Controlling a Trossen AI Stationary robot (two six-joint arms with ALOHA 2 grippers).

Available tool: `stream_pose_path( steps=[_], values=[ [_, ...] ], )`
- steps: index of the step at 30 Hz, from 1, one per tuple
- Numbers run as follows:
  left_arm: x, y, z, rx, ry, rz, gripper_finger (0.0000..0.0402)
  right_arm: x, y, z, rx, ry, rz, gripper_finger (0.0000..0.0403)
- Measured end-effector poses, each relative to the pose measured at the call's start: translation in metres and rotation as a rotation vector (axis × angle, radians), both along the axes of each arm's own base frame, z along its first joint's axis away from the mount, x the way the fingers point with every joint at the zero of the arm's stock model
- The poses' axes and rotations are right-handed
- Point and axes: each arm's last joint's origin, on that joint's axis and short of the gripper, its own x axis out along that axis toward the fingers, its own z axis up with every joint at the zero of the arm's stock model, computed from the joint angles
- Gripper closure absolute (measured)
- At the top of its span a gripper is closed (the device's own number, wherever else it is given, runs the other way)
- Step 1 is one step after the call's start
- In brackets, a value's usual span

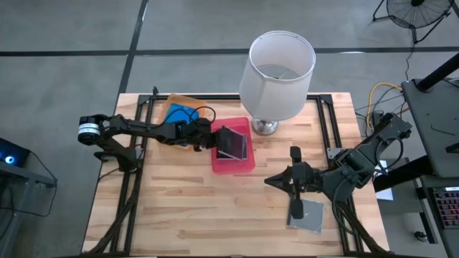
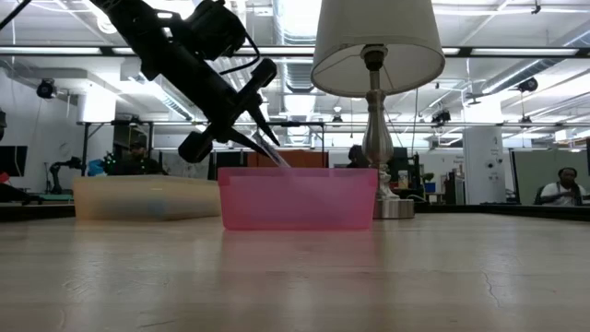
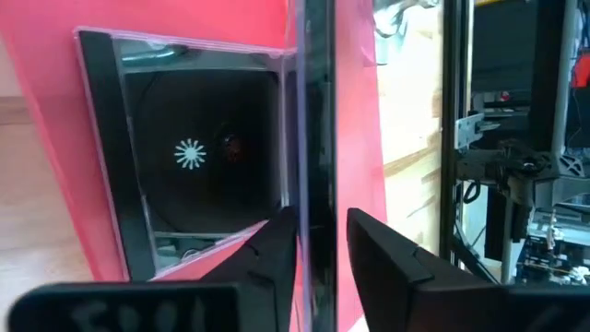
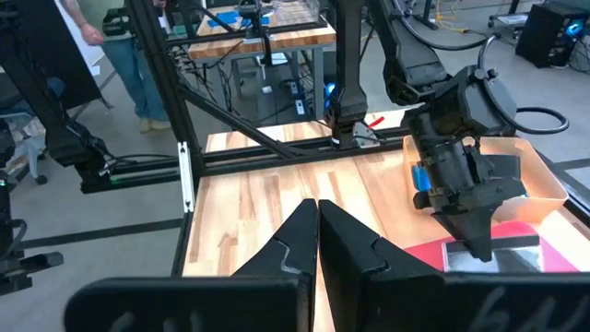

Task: Pick & place jewel cases by type
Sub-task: Put the left black cd case into the pink bin

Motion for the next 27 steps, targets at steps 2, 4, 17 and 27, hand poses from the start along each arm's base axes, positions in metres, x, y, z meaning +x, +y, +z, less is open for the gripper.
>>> stream_pose_path(
  steps=[2, 4, 17, 27],
  values=[
    [-0.0004, -0.0004, -0.0006, -0.018, 0.005, 0.000, 0.0315, 0.0000, 0.0000, 0.0000, 0.000, 0.000, 0.000, 0.0394],
    [-0.0005, -0.0009, -0.0010, -0.033, 0.006, -0.008, 0.0309, 0.0000, 0.0000, 0.0000, -0.001, 0.000, 0.000, 0.0394],
    [-0.0006, -0.0016, -0.0012, -0.021, 0.012, -0.046, 0.0307, -0.0001, 0.0001, 0.0000, 0.000, 0.000, 0.001, 0.0394],
    [-0.0005, -0.0024, -0.0011, 0.002, 0.014, -0.097, 0.0307, -0.0001, 0.0001, 0.0000, 0.000, 0.000, 0.001, 0.0394]
  ],
)
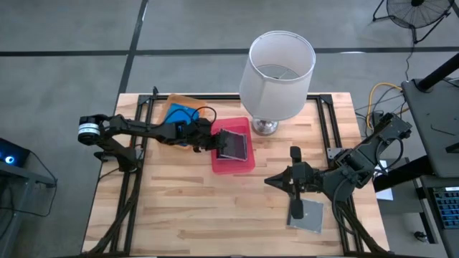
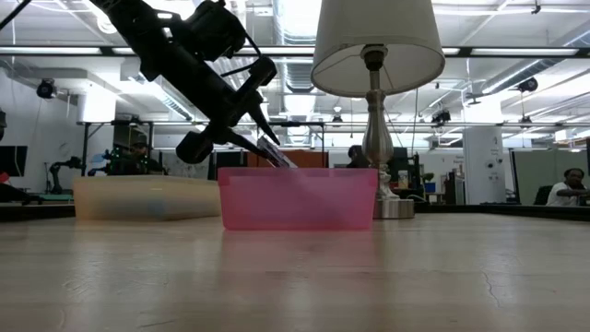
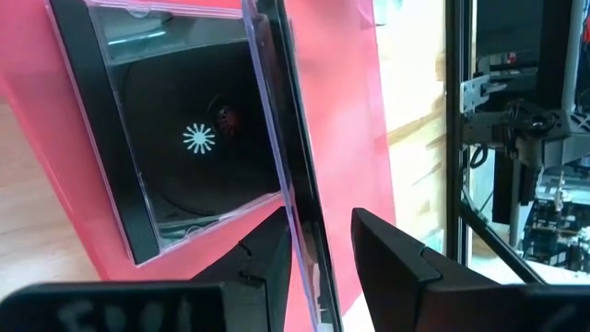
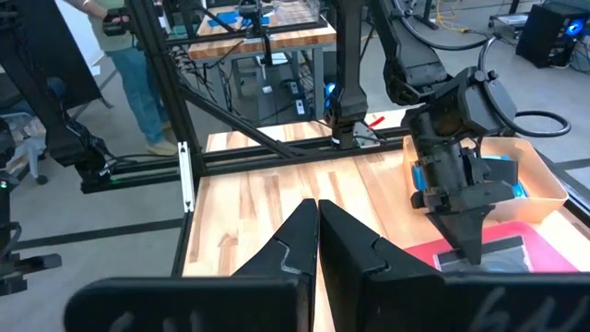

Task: Pick & place jewel cases by type
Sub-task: Put the left black cd case into the pink bin

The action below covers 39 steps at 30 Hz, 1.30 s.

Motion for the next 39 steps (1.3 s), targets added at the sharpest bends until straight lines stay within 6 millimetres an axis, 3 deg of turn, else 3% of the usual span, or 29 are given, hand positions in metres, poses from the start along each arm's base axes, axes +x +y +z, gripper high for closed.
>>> stream_pose_path(
  steps=[39],
  values=[
    [-0.0033, 0.0001, -0.0048, -0.032, 0.051, -0.040, 0.0307, 0.0000, -0.0003, 0.0001, 0.032, -0.002, -0.011, 0.0394]
  ],
)
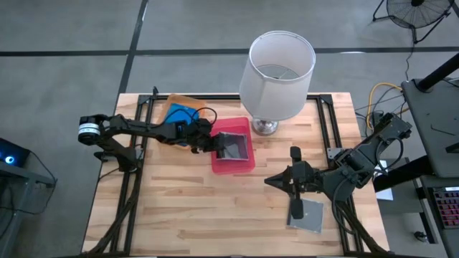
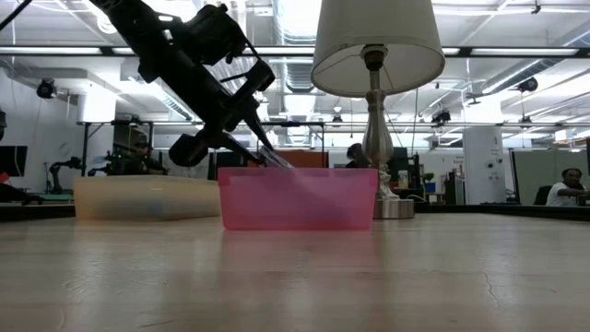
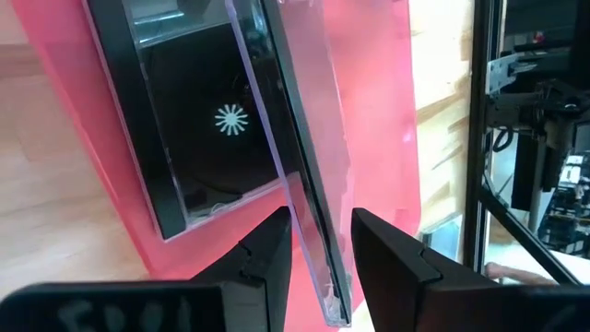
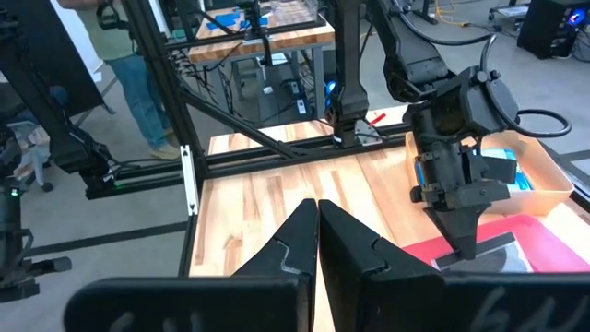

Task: Pick & place jewel cases by type
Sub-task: Put the left black cd case into the pink bin, then put the black cd case into the pink bin

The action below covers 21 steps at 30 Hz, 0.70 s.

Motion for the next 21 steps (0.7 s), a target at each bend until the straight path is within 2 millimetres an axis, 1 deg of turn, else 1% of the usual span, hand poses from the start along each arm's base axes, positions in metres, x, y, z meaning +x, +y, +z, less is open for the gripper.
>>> stream_pose_path(
  steps=[10, 16, 21],
  values=[
    [0.0014, 0.0025, 0.0037, 0.014, -0.006, -0.002, 0.0307, -0.0002, 0.0002, -0.0001, -0.001, 0.001, 0.001, 0.0394],
    [-0.0034, 0.0083, 0.0035, 0.009, 0.089, 0.005, 0.0307, -0.0002, 0.0002, -0.0001, -0.001, 0.001, 0.001, 0.0394],
    [-0.0013, 0.0098, 0.0089, 0.046, 0.084, -0.028, 0.0307, -0.0002, 0.0002, -0.0001, -0.001, 0.001, 0.001, 0.0394]
  ],
)
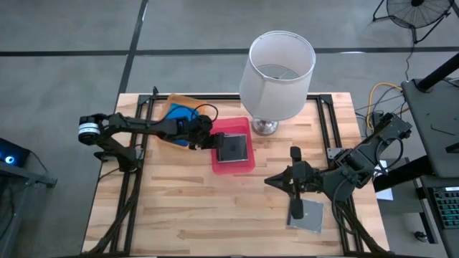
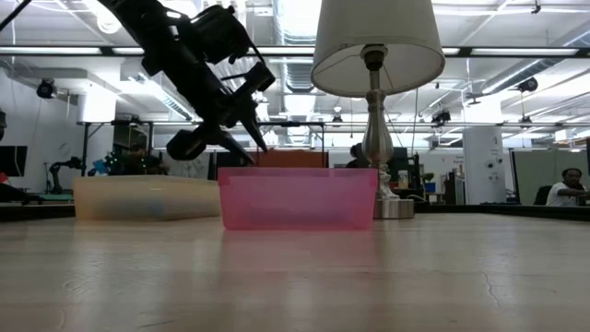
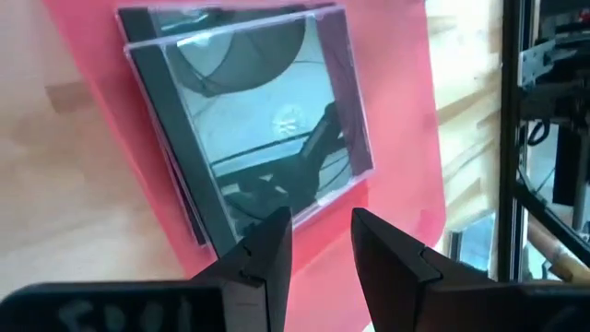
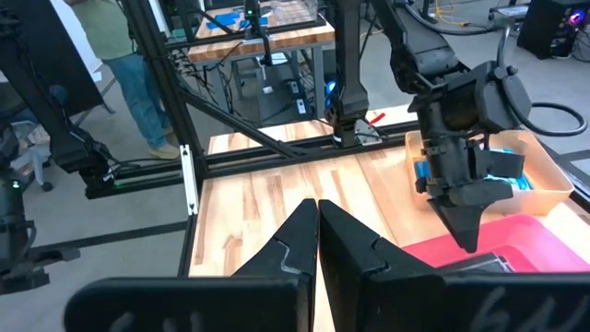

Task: Pick & place jewel cases by type
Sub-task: Put the black cd case into the pink bin

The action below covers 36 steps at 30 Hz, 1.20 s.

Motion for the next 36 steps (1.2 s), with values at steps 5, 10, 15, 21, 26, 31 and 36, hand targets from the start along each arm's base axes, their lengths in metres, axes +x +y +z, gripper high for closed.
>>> stream_pose_path(
  steps=[5, 10, 15, 21, 26, 31, 36],
  values=[
    [0.004, 0.003, 0.010, 0.027, -0.023, -0.011, 0.0307, 0.000, 0.000, 0.000, 0.000, 0.000, 0.000, 0.0394],
    [0.010, -0.004, 0.038, 0.075, -0.127, -0.185, 0.0307, 0.000, 0.000, 0.000, 0.013, 0.000, -0.004, 0.0394],
    [0.007, -0.037, 0.077, 0.155, -0.267, -0.369, 0.0322, 0.000, 0.000, -0.001, 0.021, 0.006, -0.006, 0.0394],
    [-0.004, -0.075, 0.119, 0.277, -0.401, -0.457, 0.0374, 0.000, 0.000, -0.001, 0.029, 0.005, -0.008, 0.0394],
    [-0.015, -0.108, 0.150, 0.410, -0.512, -0.548, 0.0400, 0.000, 0.000, -0.001, 0.088, 0.001, -0.024, 0.0394],
    [-0.023, -0.138, 0.167, 0.590, -0.557, -0.617, 0.0401, 0.000, 0.001, -0.001, 0.196, 0.004, -0.033, 0.0394],
    [-0.024, -0.147, 0.166, 0.646, -0.549, -0.630, 0.0401, 0.000, 0.002, 0.002, 0.267, 0.008, -0.018, 0.0394]
  ],
)
